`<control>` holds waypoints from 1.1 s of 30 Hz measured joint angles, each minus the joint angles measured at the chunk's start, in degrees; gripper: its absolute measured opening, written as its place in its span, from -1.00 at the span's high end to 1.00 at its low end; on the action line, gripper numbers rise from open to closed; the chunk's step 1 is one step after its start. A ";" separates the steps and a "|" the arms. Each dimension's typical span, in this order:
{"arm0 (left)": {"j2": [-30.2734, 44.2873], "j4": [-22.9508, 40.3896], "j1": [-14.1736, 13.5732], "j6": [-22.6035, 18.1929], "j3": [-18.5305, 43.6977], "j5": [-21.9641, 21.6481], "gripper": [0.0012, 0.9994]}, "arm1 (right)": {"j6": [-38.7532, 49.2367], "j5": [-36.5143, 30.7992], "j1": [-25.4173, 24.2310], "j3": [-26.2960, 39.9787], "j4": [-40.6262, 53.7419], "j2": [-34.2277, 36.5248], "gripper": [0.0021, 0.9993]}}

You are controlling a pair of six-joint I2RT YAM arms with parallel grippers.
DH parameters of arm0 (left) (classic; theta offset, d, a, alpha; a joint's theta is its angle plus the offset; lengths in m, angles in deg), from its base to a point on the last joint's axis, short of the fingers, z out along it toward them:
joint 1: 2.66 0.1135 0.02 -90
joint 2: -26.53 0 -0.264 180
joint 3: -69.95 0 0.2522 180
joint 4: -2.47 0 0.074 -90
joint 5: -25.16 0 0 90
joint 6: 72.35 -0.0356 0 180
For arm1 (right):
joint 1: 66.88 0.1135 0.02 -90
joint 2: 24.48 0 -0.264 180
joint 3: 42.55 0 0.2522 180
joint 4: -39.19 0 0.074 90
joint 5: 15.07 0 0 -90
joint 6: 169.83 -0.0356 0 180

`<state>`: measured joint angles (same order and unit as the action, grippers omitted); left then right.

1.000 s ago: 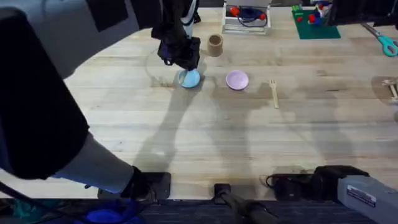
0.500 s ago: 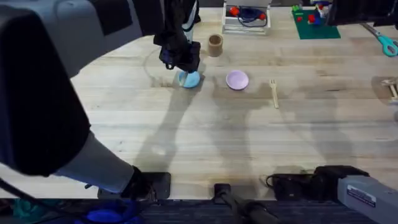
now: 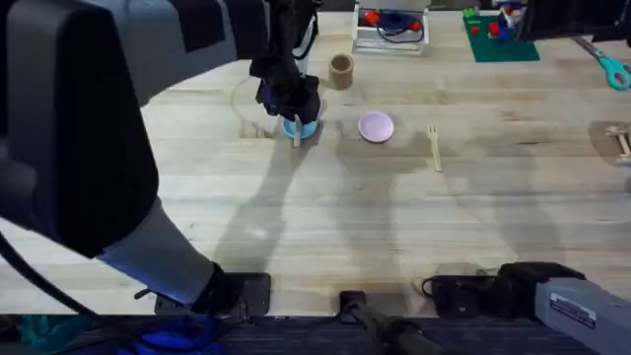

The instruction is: Pick up a utensil and set it on the pink plate, then put the other utensil in the container.

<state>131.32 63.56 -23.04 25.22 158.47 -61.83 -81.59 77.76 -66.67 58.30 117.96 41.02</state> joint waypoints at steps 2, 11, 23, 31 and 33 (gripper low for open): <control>0.00 0.00 0.00 0.00 0.00 0.01 0.57 | 0.00 0.00 0.00 0.00 0.00 0.00 -0.99; 0.00 0.38 0.00 0.00 0.00 0.04 0.24 | 0.01 0.00 0.00 0.00 0.00 0.00 -0.99; 0.00 6.70 0.00 0.20 5.96 0.42 -0.62 | 0.00 0.00 0.00 0.00 0.00 0.00 -0.99; 0.00 14.53 0.00 0.35 15.81 0.43 -0.99 | 0.00 0.00 0.00 0.00 -0.02 0.00 -0.99; 0.00 16.70 0.00 0.35 18.77 0.43 -0.99 | 0.00 -0.02 0.00 0.00 -0.02 0.00 -0.99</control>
<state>131.32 80.26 -23.04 25.57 177.24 -61.39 -81.59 77.74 -66.67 58.30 117.95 41.02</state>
